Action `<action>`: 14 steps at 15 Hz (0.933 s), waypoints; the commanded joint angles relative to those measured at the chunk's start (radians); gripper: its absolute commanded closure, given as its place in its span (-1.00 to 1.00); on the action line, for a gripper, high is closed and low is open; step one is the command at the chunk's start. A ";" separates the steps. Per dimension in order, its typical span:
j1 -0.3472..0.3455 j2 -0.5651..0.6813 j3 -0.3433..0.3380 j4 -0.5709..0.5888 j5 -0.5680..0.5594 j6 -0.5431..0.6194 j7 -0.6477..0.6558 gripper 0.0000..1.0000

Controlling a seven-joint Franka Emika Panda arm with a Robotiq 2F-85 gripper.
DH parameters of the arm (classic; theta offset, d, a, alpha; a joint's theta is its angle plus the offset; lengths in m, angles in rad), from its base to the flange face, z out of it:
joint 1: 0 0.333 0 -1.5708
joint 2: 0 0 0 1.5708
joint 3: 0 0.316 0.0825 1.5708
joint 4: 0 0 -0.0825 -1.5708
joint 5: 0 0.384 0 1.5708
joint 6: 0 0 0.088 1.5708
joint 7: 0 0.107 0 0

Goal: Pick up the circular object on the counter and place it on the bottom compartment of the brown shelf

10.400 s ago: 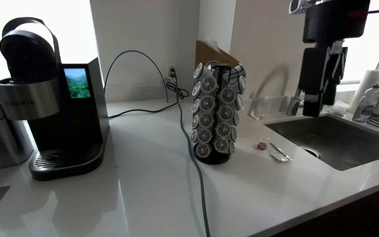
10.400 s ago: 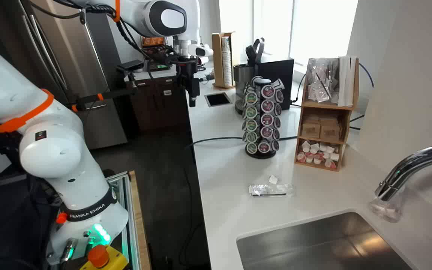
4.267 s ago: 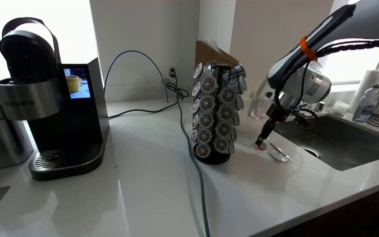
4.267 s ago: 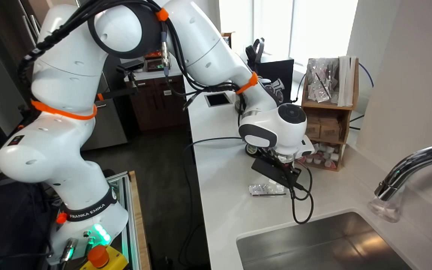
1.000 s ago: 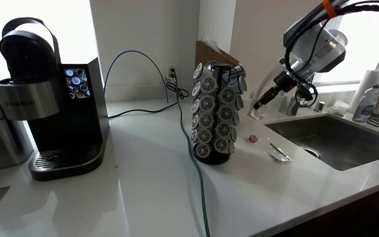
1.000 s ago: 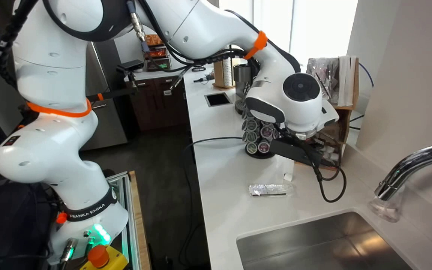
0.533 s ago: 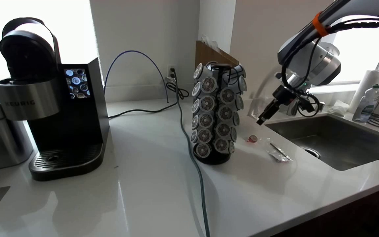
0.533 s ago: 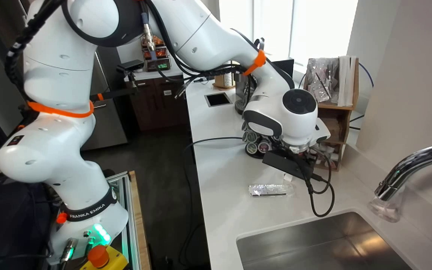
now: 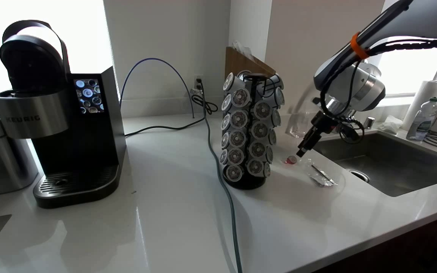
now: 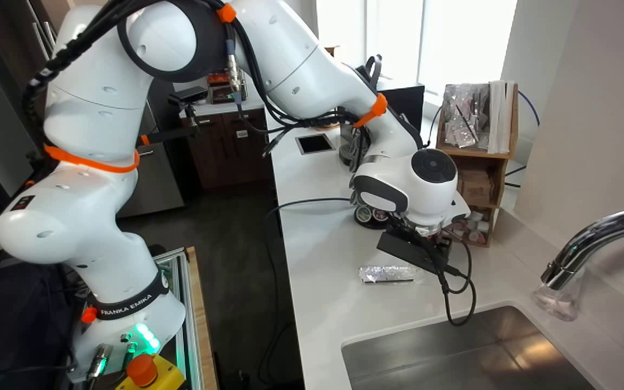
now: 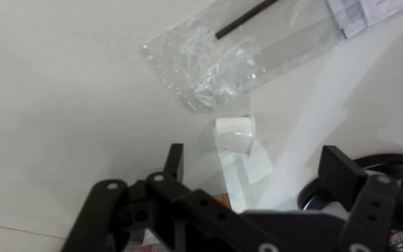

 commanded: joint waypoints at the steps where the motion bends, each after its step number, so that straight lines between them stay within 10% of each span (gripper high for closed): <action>1: 0.006 0.052 0.005 0.045 -0.044 -0.008 0.039 -1.00; 5: 0.002 0.092 0.014 0.079 -0.063 -0.006 0.065 -0.94; 9: -0.001 0.125 0.024 0.106 -0.080 -0.005 0.082 -0.33; 14: -0.009 0.148 0.036 0.131 -0.101 -0.002 0.088 -0.09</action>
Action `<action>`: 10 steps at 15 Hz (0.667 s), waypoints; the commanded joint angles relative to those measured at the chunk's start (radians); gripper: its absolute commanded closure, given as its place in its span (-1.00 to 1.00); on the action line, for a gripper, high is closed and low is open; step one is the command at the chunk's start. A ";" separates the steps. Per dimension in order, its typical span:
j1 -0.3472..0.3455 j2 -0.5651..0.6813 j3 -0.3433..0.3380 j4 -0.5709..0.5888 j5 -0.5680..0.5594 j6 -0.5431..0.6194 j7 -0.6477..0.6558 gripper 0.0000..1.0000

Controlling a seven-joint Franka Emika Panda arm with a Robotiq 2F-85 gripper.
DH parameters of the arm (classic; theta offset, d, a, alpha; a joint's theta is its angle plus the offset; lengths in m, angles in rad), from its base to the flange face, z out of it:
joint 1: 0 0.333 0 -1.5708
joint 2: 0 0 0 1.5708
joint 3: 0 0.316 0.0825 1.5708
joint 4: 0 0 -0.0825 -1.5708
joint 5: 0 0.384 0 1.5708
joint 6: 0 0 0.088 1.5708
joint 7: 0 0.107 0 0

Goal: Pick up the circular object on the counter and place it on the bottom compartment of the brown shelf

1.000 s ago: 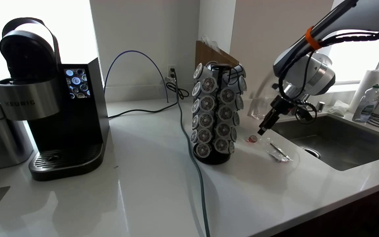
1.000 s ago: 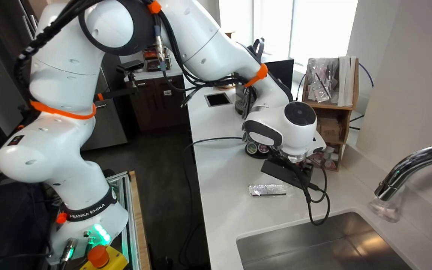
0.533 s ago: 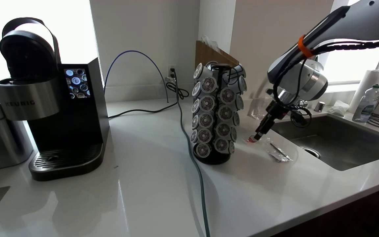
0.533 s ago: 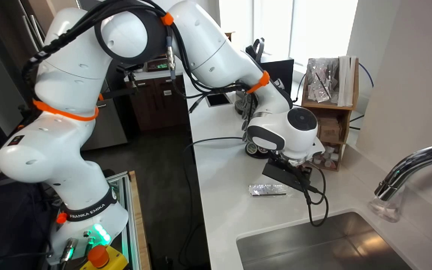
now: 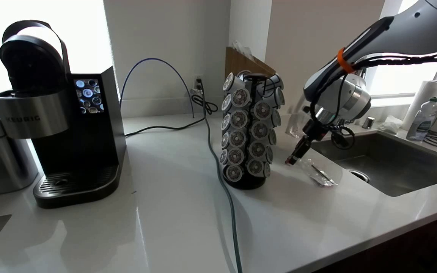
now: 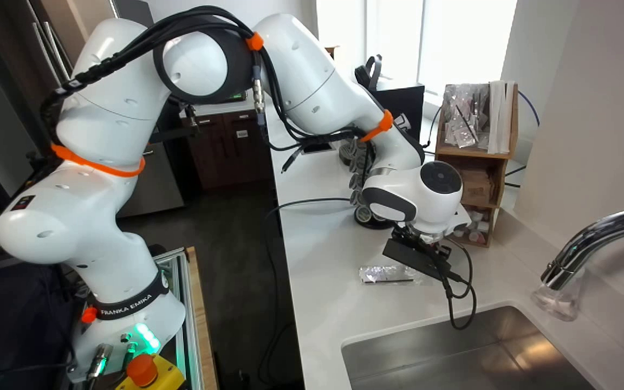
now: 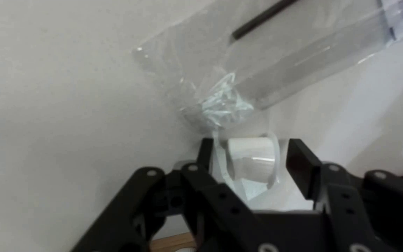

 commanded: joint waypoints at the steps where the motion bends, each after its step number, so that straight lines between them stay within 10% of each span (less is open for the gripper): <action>1: -0.013 0.033 0.019 0.034 -0.042 -0.002 0.028 0.10; 5: -0.021 0.012 0.032 0.025 -0.039 0.001 0.023 0.92; 10: -0.046 -0.023 0.073 0.028 0.000 0.025 -0.017 0.76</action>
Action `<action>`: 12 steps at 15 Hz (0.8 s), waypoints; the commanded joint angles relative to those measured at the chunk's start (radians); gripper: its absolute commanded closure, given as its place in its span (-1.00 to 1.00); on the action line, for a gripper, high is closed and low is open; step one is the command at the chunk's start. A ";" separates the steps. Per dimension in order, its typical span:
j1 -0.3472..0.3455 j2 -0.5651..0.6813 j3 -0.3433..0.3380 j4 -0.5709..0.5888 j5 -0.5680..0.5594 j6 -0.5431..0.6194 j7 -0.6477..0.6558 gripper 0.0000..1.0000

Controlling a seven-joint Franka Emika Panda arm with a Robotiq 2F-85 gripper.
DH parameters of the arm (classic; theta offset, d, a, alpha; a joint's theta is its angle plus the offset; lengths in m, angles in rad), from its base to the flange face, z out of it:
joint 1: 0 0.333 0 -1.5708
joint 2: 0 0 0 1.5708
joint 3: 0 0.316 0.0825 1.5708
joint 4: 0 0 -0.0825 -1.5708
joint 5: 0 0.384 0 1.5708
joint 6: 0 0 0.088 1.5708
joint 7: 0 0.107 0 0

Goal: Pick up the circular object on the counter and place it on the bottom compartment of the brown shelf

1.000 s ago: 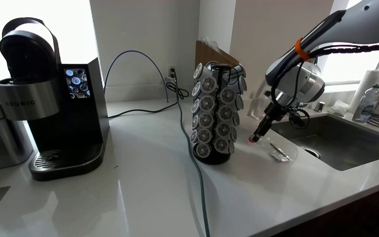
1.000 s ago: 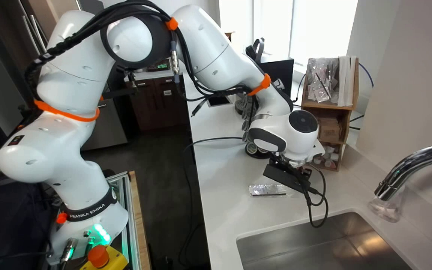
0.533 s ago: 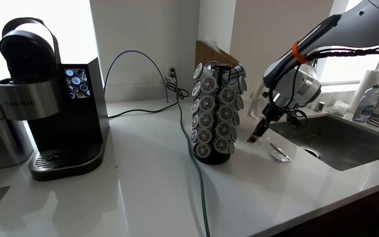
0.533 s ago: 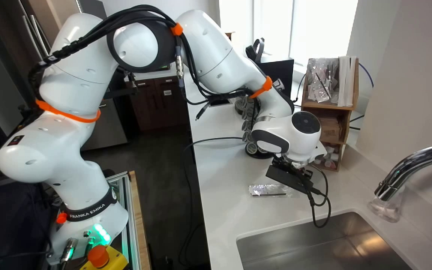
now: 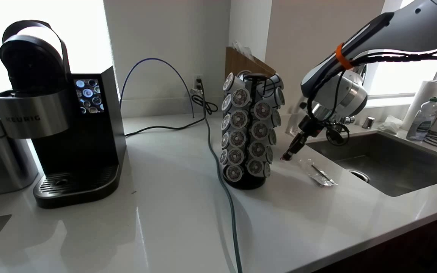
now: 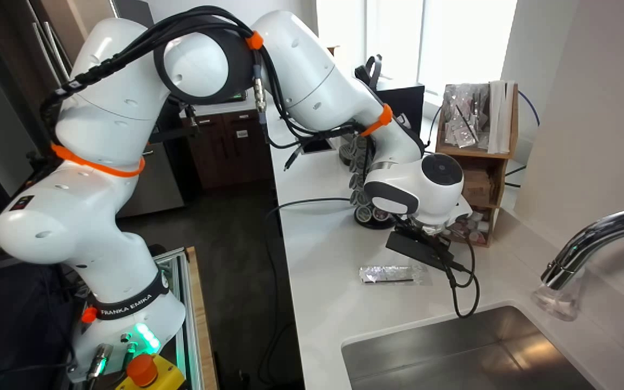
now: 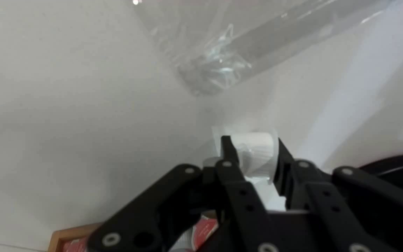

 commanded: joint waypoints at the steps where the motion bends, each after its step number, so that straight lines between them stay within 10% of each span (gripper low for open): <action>1: -0.037 -0.019 0.043 0.018 0.021 0.027 -0.023 0.85; 12: -0.096 0.006 0.128 0.126 0.157 0.038 -0.208 0.86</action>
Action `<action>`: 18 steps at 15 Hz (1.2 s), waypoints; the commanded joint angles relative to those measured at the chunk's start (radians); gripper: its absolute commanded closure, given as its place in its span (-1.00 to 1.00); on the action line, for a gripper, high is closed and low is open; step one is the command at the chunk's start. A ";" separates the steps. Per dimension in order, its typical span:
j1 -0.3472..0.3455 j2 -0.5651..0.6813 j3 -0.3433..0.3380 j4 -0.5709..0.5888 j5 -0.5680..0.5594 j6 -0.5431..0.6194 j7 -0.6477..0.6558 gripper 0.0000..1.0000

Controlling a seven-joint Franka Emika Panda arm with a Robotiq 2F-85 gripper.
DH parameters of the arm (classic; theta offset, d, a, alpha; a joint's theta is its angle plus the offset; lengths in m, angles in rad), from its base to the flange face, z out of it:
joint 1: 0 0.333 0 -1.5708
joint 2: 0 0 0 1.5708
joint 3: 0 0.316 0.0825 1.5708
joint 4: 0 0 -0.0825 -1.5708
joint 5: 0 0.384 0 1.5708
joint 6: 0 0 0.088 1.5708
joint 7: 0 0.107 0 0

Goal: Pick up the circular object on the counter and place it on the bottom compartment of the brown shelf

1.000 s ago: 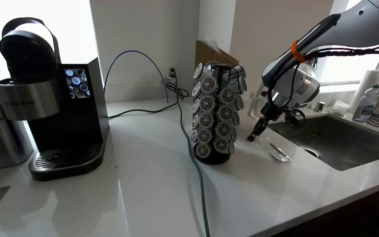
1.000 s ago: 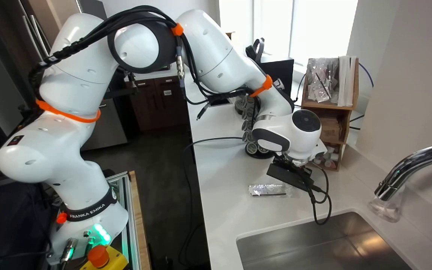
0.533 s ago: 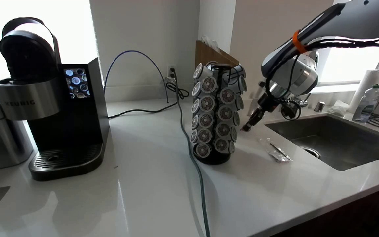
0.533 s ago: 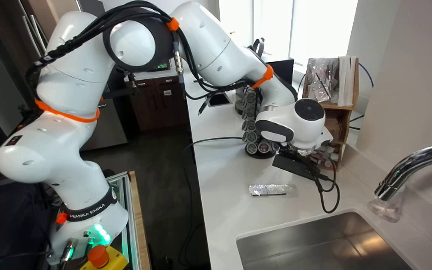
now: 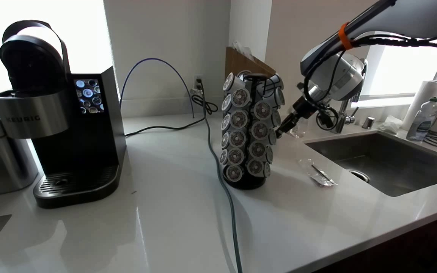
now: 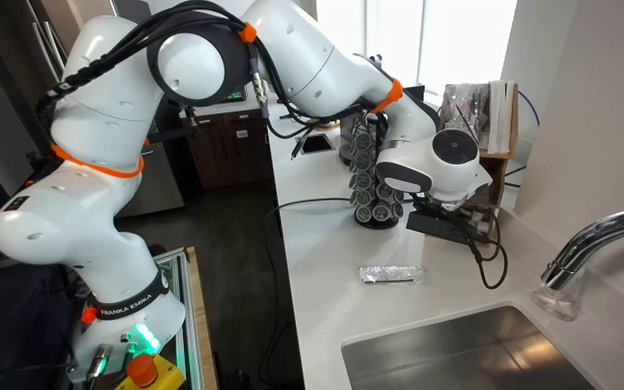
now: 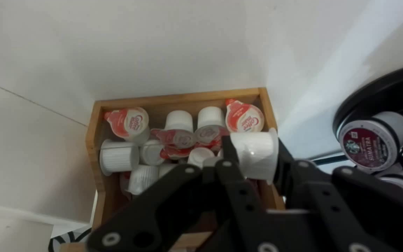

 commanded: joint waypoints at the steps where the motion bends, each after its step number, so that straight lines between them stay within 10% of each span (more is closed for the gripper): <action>1: -0.023 0.029 0.029 0.029 0.092 0.016 -0.116 0.86; 18: 0.024 0.171 -0.002 0.186 0.605 -0.066 -0.689 0.86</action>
